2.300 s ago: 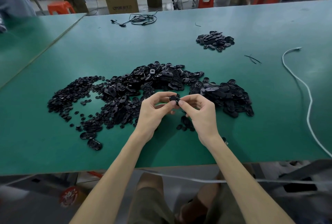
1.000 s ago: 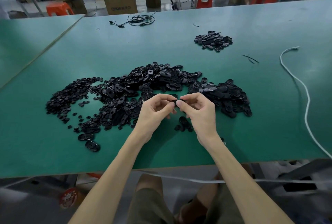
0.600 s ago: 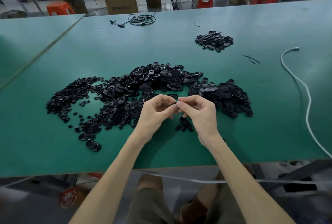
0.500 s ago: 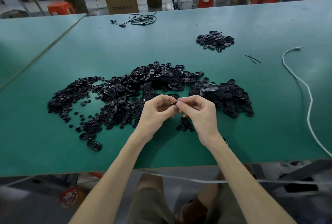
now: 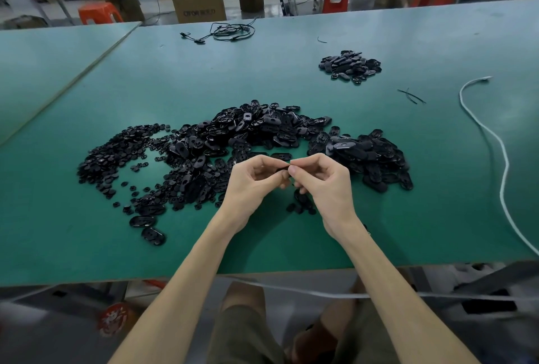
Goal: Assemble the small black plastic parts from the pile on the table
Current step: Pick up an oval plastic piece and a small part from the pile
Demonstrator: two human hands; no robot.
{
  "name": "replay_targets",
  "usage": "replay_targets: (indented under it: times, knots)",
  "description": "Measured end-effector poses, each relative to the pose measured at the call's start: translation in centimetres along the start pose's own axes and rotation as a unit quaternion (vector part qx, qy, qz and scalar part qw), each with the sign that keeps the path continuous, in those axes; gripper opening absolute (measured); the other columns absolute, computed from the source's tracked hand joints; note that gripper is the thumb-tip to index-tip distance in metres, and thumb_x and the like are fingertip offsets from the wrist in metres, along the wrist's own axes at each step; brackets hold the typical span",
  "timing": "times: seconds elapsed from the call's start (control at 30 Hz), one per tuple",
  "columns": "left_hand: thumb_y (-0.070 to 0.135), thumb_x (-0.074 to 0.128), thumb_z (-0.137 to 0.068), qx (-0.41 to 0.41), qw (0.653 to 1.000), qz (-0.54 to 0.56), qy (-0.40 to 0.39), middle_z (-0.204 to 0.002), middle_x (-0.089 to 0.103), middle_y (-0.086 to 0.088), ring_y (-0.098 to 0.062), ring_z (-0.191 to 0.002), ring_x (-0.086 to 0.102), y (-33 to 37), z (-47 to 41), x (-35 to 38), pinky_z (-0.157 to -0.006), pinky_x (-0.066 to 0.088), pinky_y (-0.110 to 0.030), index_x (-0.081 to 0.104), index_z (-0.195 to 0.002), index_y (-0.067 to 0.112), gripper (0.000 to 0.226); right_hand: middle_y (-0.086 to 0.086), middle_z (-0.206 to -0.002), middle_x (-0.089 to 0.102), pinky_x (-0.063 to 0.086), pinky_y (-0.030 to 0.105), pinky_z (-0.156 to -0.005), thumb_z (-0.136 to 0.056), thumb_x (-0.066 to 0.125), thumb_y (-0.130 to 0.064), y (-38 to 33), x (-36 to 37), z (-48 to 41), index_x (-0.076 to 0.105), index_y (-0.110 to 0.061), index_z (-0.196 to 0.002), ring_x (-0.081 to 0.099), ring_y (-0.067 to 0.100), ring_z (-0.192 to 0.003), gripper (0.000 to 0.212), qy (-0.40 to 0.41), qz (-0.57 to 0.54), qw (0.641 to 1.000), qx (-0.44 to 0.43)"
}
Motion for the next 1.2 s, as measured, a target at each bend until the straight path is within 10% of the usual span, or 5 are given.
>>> replay_targets:
  times: [0.77, 1.2]
  knots:
    - [0.003, 0.077, -0.091, 0.001, 1.000, -0.004, 0.021, -0.087, 0.079, -0.007, -0.016, -0.076, 0.074, 0.1, 0.1, 0.1, -0.074, 0.058, -0.023, 0.075, -0.102, 0.009, 0.013, 0.002, -0.087, 0.079, 0.056, 0.024, -0.063, -0.094, 0.068, 0.001, -0.3, 0.3, 0.1, 0.081, -0.018, -0.095, 0.072, 0.015, -0.074, 0.023, 0.001, 0.011, 1.000, -0.017]
    - [-0.010, 0.058, -0.099, 0.016, 0.987, -0.132, 0.094, -0.135, 0.063, 0.002, -0.006, -0.117, 0.063, 0.7, 0.0, -0.7, -0.106, 0.051, -0.027, 0.069, -0.128, 0.017, 0.041, 0.003, -0.146, 0.054, 0.050, 0.014, -0.100, -0.100, 0.057, -0.004, -0.8, -3.0, 0.7, 0.044, -0.019, -0.150, 0.060, -0.005, -0.121, 0.054, 0.272, -0.029, 0.962, -0.001]
Point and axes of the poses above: each hand's wrist, its own z-axis away from the middle knuckle, its own x-axis out of the palm, y = z × x, the point moved 5 cm from there along -z, towards the middle knuckle
